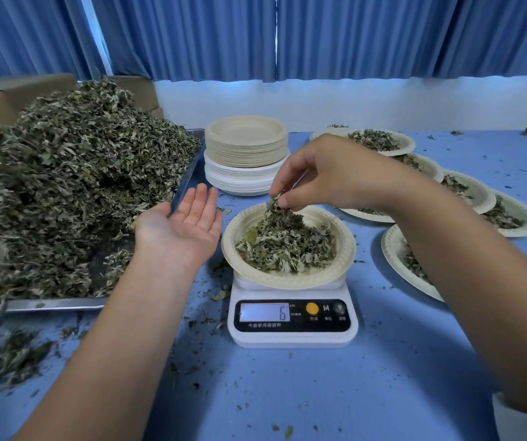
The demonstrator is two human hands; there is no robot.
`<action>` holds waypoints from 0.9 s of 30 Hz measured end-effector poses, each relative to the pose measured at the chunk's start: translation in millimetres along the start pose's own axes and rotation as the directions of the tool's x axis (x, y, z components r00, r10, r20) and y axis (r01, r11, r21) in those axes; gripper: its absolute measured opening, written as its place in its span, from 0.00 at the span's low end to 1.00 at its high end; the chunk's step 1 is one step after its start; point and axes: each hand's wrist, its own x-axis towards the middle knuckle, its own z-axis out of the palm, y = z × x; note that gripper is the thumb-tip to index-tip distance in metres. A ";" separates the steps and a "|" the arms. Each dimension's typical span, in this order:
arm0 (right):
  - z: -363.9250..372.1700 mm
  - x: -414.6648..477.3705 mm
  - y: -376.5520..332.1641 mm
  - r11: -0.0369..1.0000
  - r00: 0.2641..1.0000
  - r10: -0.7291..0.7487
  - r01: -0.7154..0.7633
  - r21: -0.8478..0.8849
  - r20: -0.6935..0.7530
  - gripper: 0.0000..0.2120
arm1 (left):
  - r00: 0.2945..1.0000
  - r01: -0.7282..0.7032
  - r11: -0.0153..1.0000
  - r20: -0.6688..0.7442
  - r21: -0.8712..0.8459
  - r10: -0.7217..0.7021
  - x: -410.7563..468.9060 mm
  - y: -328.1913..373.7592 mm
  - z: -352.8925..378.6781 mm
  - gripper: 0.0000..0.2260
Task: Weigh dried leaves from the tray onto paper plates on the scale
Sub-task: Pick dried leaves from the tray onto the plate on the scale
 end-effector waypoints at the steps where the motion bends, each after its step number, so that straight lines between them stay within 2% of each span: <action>1: 0.4 0.5 0.6 1.000 1.000 0.000 0.000 -0.005 0.007 0.05 | 1.000 0.001 1.000 0.000 0.001 -0.001 -0.2 -0.2 0.1 0.20; 8: 21.1 8.8 8.2 0.973 0.988 0.053 -0.018 -0.229 0.146 0.03 | 1.000 0.000 1.000 -0.006 0.006 0.000 -1.6 -0.5 0.5 0.19; 10: 23.0 10.0 9.7 0.967 0.987 0.066 -0.026 -0.253 0.148 0.03 | 1.000 0.000 1.000 -0.009 0.008 0.000 -2.0 -0.6 0.6 0.19; 17: 7.5 5.8 6.2 0.990 1.000 -0.007 0.011 -0.139 0.028 0.04 | 1.000 0.003 1.000 0.001 0.007 -0.003 -1.7 0.1 0.6 0.20; 27: 1.8 3.8 4.0 0.999 0.999 0.003 -0.005 -0.045 -0.054 0.04 | 1.000 0.010 1.000 0.010 0.004 -0.010 -0.9 0.8 -0.4 0.20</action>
